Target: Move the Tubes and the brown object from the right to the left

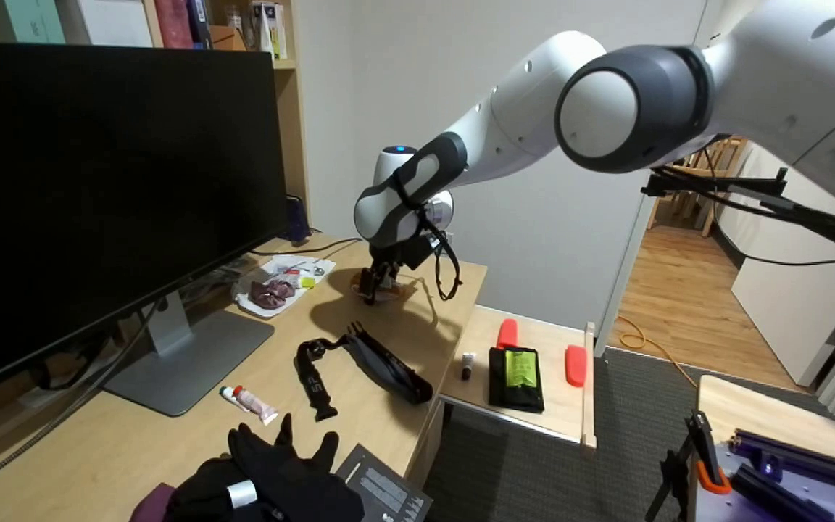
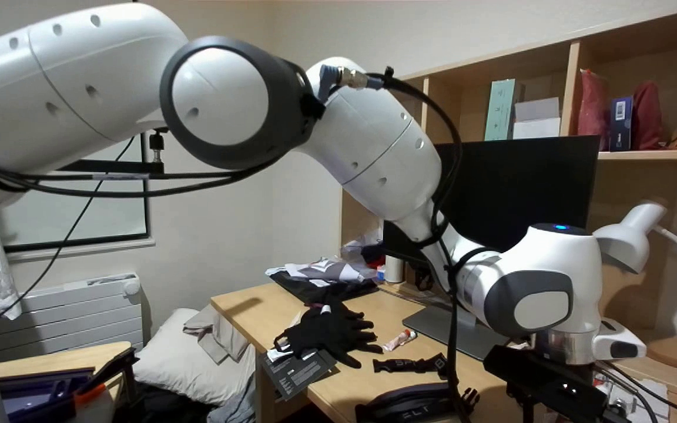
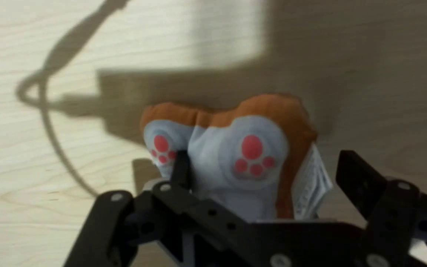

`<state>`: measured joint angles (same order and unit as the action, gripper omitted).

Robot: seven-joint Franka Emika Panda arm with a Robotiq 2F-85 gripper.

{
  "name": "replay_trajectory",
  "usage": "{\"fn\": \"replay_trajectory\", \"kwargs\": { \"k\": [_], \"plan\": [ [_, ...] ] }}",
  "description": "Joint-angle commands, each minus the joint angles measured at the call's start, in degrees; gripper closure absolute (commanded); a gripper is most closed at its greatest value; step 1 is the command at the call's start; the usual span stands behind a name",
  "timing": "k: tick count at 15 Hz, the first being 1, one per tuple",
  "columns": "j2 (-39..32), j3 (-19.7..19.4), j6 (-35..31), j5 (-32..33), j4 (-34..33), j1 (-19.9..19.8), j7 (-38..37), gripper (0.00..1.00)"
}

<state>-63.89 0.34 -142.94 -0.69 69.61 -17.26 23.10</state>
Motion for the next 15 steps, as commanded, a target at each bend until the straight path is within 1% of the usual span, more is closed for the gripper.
{"fn": "replay_trajectory", "kwargs": {
  "k": [1, 2, 3, 4, 7, 9, 11, 13, 15],
  "plan": [
    [-4.32, 0.86, 4.49, 0.15, -7.47, -0.36, -0.05, 0.00],
    [-4.82, 0.90, 5.28, 0.08, -8.50, -0.39, -0.01, 0.25],
    [-5.17, 0.92, 5.92, 0.09, -9.29, -0.43, 0.18, 0.26],
    [-5.43, 0.84, 6.38, 0.04, -9.91, -0.38, 0.03, 0.32],
    [-5.58, 0.91, 6.61, 0.13, -10.74, -0.43, 0.55, 0.54],
    [-5.43, 0.73, 6.33, 0.21, -10.56, -0.26, 0.27, 0.66],
    [-4.41, 0.73, 6.03, 0.09, -9.13, 0.01, -0.29, 0.77],
    [-2.90, 1.53, 5.86, -0.24, -7.17, 0.06, 0.19, 0.90],
    [-0.76, 2.60, 4.88, -0.66, -4.51, 0.29, 1.23, 0.93]
  ]
}}
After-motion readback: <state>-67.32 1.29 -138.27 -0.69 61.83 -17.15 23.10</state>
